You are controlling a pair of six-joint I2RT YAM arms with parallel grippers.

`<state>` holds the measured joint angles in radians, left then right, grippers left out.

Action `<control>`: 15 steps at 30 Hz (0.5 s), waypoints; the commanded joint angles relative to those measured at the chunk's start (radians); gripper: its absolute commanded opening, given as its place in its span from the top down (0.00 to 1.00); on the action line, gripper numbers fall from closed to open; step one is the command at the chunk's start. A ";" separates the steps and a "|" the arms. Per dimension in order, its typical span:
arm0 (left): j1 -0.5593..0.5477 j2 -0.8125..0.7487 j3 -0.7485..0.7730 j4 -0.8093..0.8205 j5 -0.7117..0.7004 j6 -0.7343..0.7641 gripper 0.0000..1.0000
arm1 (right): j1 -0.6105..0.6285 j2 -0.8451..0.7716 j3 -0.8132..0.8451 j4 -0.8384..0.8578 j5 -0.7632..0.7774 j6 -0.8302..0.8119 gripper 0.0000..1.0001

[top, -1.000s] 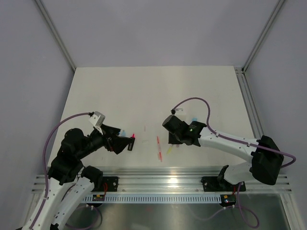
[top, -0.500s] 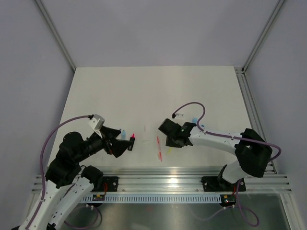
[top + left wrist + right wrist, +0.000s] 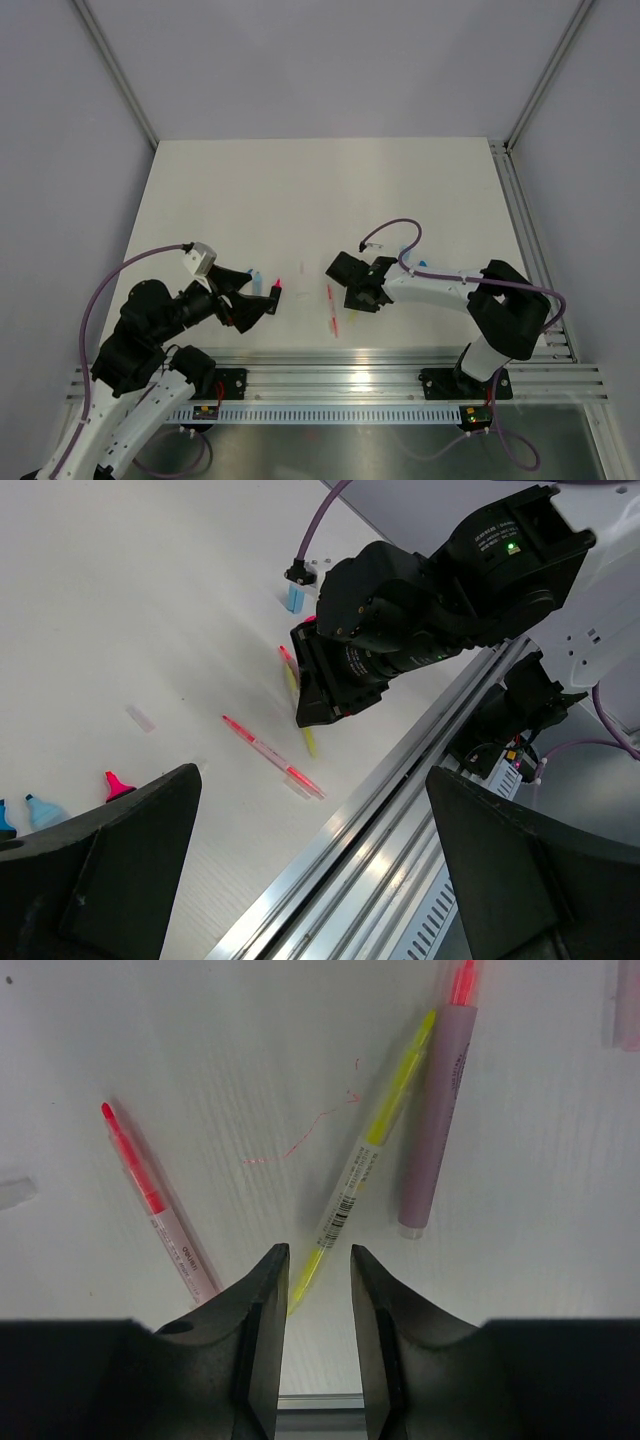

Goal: Insert the pens into the pen caps
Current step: Pick up the pen from the center of the board.

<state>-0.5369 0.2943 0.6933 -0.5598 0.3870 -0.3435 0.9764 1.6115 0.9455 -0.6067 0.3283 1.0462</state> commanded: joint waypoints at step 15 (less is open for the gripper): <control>-0.011 -0.003 0.011 0.014 -0.016 0.009 0.01 | 0.007 0.073 -0.005 0.050 0.035 0.041 0.69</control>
<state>-0.5430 0.2943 0.6933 -0.5606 0.3836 -0.3439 0.9764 1.6585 0.9375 -0.5705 0.3321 1.0615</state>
